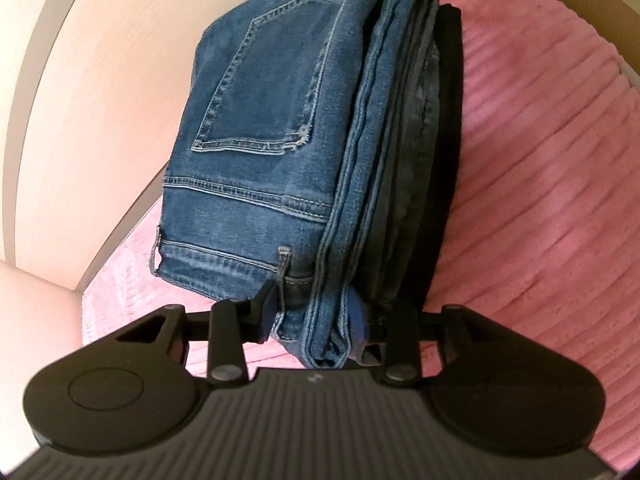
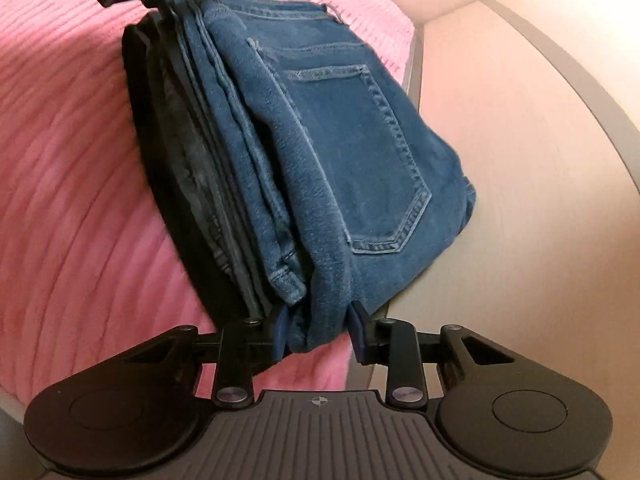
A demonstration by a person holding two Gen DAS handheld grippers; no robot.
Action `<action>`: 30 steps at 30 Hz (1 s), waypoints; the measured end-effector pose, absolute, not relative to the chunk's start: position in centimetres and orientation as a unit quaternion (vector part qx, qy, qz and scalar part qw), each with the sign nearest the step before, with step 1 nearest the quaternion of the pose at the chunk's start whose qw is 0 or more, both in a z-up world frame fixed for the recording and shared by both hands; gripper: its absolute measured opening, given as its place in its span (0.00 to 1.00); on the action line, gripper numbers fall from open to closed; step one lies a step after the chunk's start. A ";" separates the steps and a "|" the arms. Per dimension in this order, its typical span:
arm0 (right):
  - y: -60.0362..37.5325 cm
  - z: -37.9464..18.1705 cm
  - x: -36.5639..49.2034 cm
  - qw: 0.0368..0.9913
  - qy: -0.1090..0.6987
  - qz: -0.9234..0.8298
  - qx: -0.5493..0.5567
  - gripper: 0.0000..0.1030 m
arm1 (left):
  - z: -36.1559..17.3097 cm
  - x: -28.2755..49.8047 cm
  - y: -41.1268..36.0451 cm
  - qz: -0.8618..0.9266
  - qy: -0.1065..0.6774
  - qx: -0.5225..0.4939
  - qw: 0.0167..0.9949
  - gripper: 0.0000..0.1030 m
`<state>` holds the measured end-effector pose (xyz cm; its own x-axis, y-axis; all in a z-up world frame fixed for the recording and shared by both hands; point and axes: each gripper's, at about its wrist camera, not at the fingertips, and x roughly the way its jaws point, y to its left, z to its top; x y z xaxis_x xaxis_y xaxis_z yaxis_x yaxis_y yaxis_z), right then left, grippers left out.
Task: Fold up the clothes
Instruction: 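Lower the folded jeans onto the dark garment stack with both grippers, then open both grippers to release the jeans and pull back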
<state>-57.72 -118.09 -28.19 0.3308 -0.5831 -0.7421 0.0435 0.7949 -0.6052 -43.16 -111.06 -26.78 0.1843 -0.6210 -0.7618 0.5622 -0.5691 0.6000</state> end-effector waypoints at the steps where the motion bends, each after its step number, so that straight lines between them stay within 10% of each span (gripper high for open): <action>1: -118.2 -27.8 -57.7 0.778 0.543 -0.207 -0.238 0.31 | -26.5 -43.0 -110.9 -0.639 -0.021 0.614 0.463 0.32; 11: -118.1 -21.2 -57.1 0.824 0.501 -0.250 -0.088 0.32 | -20.2 -40.5 -111.0 -0.642 0.100 0.521 0.554 0.32; 17: -124.9 -21.6 -56.5 0.846 0.406 -0.298 0.175 0.32 | -21.3 -37.5 -116.1 -0.639 0.318 0.362 0.599 0.32; 23: -125.8 -23.4 -56.4 0.835 0.426 -0.286 0.197 0.35 | -21.7 -37.9 -116.3 -0.623 0.318 0.391 0.598 0.31; 27: -123.9 -22.0 -57.3 0.840 0.410 -0.300 0.191 0.73 | -20.8 -37.3 -114.0 -0.589 0.351 0.382 0.619 0.31; 30: -121.3 -21.3 -58.8 0.831 0.414 -0.305 0.213 0.73 | -20.4 -37.4 -111.8 -0.563 0.385 0.371 0.631 0.42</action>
